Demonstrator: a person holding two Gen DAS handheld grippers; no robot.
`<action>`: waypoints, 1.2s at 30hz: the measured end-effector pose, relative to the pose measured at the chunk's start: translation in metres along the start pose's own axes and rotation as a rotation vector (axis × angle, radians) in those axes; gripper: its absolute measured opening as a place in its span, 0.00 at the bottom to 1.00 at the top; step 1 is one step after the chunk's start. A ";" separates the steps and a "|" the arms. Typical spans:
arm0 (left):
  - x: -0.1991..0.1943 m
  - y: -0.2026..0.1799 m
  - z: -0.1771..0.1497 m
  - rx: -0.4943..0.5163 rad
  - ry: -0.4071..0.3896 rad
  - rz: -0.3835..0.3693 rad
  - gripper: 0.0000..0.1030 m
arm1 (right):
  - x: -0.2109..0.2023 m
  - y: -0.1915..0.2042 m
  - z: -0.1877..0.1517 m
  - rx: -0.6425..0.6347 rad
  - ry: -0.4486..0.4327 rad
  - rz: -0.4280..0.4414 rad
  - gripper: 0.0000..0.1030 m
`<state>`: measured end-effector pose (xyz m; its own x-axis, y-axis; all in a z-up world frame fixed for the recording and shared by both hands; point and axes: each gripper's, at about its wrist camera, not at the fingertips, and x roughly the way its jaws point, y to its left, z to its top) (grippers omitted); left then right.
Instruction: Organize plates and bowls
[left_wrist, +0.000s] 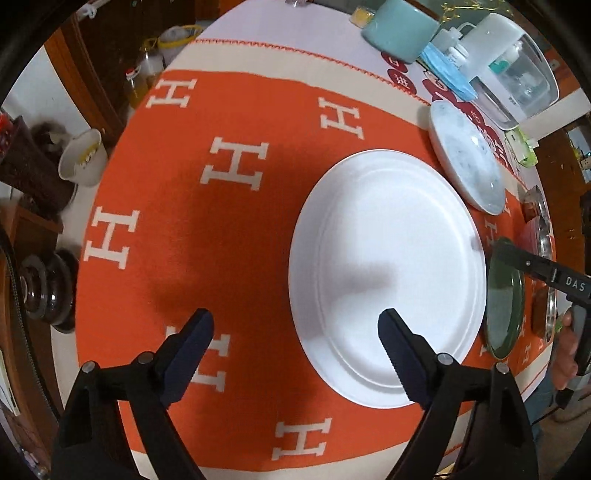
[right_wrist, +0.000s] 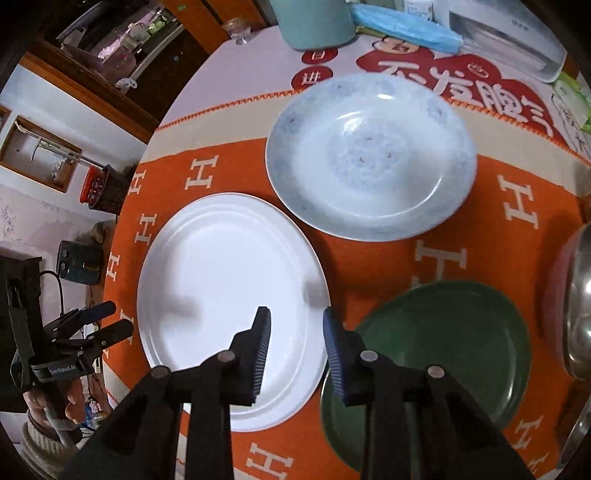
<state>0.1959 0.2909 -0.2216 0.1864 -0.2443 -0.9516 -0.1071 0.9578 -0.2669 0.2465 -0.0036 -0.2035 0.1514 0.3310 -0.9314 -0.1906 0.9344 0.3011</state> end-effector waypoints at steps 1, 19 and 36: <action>0.002 0.001 0.001 -0.006 0.008 -0.009 0.86 | 0.002 0.000 0.001 0.003 0.006 0.000 0.28; 0.037 -0.016 0.016 -0.011 0.132 -0.063 0.61 | 0.032 -0.002 0.002 0.007 0.075 -0.042 0.28; 0.022 -0.032 0.007 0.008 0.114 0.001 0.21 | 0.022 -0.005 -0.010 0.020 0.062 -0.045 0.17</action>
<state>0.2102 0.2557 -0.2328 0.0738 -0.2583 -0.9632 -0.0991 0.9592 -0.2648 0.2412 -0.0024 -0.2275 0.0992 0.2807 -0.9547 -0.1656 0.9507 0.2623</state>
